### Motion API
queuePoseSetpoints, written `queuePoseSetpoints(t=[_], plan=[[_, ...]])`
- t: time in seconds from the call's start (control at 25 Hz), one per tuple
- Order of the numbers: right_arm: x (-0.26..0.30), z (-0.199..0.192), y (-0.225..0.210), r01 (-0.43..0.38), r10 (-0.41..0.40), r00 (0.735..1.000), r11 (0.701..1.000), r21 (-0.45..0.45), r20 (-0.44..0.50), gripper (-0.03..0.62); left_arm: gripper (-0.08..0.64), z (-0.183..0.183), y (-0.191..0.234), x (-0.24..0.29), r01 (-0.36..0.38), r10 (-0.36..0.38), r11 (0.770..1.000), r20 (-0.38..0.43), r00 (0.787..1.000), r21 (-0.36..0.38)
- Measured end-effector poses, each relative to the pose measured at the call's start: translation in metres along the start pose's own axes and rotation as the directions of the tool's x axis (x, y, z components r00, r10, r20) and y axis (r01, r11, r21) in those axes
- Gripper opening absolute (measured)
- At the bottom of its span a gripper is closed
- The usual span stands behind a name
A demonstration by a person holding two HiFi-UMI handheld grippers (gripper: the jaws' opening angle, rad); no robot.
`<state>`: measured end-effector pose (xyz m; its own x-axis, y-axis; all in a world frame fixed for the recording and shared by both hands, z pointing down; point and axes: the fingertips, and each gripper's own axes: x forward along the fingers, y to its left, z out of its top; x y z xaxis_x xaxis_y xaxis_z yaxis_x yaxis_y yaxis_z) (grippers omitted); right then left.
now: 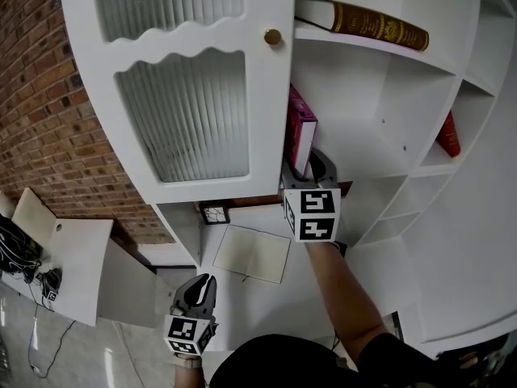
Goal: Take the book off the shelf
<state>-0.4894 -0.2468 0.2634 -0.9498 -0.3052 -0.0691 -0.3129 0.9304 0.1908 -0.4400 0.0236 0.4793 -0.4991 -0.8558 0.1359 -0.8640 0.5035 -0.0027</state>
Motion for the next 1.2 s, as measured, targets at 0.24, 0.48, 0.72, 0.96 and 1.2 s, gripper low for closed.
queuePoseSetpoints(t=[0.24,0.48,0.72,0.96,1.2], plan=[[-0.005,0.0,-0.004,0.007,-0.008,1.0,0.999,0.044,0.012,0.166,0.051,-0.002,0.0,0.003,0.051,-0.051,0.999,0.004,0.999,-0.004],[-0.02,0.003,-0.004,0.014,-0.016,0.999,0.998,0.055,0.028,0.152,0.051,-0.006,-0.005,0.005,0.106,-0.106,0.994,-0.001,0.994,-0.013],[-0.043,0.003,-0.012,0.029,-0.032,0.999,0.997,0.068,0.043,0.147,0.051,-0.013,-0.016,0.007,0.144,-0.144,0.99,-0.02,0.989,-0.012],[-0.076,0.004,-0.029,0.056,-0.061,0.997,0.995,0.08,0.056,0.146,0.051,-0.015,-0.047,0.008,0.211,-0.212,0.977,-0.056,0.976,-0.01],[-0.118,0.0,-0.049,0.089,-0.096,0.993,0.991,0.102,0.066,0.146,0.051,-0.017,-0.085,0.008,0.294,-0.293,0.956,-0.066,0.954,0.003]])
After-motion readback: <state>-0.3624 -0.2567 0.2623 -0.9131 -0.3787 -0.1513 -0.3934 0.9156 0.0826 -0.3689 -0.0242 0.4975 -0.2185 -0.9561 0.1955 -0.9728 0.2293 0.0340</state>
